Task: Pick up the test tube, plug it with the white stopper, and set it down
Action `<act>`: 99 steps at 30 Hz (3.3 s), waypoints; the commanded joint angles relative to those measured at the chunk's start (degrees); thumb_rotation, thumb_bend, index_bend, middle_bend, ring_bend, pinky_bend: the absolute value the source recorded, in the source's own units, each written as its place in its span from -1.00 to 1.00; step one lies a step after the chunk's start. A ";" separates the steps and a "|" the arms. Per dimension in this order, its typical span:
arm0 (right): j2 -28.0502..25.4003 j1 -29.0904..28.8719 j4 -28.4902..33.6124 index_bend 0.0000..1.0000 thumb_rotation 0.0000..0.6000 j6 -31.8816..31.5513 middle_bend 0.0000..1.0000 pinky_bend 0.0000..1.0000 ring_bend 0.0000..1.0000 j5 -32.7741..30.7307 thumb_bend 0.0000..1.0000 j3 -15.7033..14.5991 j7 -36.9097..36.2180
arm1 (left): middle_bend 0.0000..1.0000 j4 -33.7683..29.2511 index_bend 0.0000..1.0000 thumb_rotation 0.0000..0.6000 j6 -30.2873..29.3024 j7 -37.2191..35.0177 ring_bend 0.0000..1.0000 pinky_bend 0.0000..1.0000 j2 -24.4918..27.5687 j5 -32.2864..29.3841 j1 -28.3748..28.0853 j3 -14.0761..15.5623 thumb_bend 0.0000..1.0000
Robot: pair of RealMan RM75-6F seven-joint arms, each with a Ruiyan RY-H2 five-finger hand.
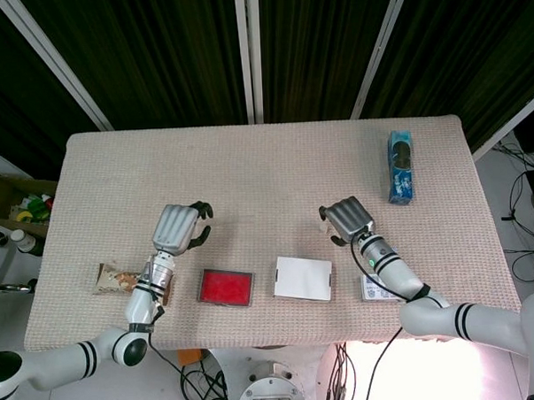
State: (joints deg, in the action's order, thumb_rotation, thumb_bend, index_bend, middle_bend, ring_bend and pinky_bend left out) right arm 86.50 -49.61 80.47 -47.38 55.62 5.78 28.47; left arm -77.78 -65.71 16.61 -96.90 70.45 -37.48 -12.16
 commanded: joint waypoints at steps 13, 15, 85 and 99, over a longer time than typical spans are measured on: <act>3.45 -1.29 -4.78 -0.10 1.00 2.24 0.91 1.00 1.00 -1.49 -0.53 0.30 0.14 | 0.36 0.10 0.39 1.00 0.52 0.18 0.52 1.00 0.09 -0.96 0.19 -0.10 0.28; 3.41 -1.40 -4.68 -0.10 1.00 2.74 0.91 1.00 1.00 -2.00 -0.45 0.46 -0.13 | 0.36 0.02 0.39 1.00 0.52 0.17 0.52 1.00 0.13 -1.01 0.26 -0.07 0.28; -7.96 3.01 14.61 0.43 1.00 -10.14 0.96 1.00 1.00 15.14 0.08 12.52 -31.10 | 0.36 4.90 0.39 1.00 0.86 -27.94 0.52 1.00 -9.22 3.40 -2.86 -4.99 0.28; -6.92 2.69 14.04 0.43 1.00 -10.26 0.96 1.00 1.00 15.60 0.09 12.22 -31.37 | 0.36 3.96 0.39 1.00 1.46 -28.20 0.52 1.00 -8.92 2.86 -3.03 -5.25 0.28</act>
State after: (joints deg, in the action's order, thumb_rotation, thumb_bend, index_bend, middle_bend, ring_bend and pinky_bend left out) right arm 79.57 -46.91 94.53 -57.65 71.21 17.99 -2.91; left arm -73.81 -64.27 -11.58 -105.82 73.32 -40.50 -17.40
